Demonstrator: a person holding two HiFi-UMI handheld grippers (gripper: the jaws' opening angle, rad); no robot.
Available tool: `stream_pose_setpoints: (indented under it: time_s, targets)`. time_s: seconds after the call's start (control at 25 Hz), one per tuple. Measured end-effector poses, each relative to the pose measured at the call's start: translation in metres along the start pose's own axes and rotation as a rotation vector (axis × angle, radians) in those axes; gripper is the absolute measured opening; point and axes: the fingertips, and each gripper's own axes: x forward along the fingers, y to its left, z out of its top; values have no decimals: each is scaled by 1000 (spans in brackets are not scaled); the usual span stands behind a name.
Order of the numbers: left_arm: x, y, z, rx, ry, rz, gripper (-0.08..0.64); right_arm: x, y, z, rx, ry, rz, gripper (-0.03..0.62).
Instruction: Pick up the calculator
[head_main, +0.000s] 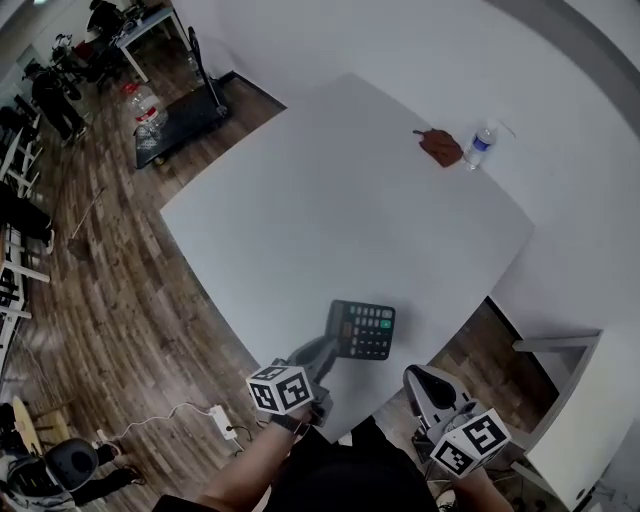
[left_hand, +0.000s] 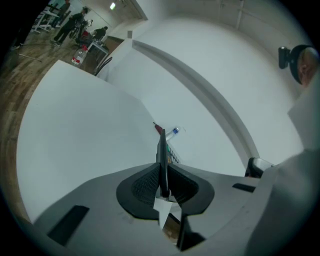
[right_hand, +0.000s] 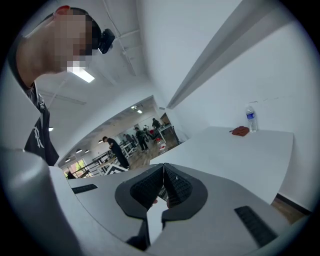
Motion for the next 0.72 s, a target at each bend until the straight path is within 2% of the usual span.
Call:
stream_pose_setpoints:
  time_s: [0.36, 0.72]
  targets:
    - [-47, -58, 56, 59, -104, -62, 46, -9, 28, 34, -92, -80, 29, 14]
    - [-73, -110, 75, 99, -156, -137, 46, -19, 40, 60, -149, -135, 40, 14]
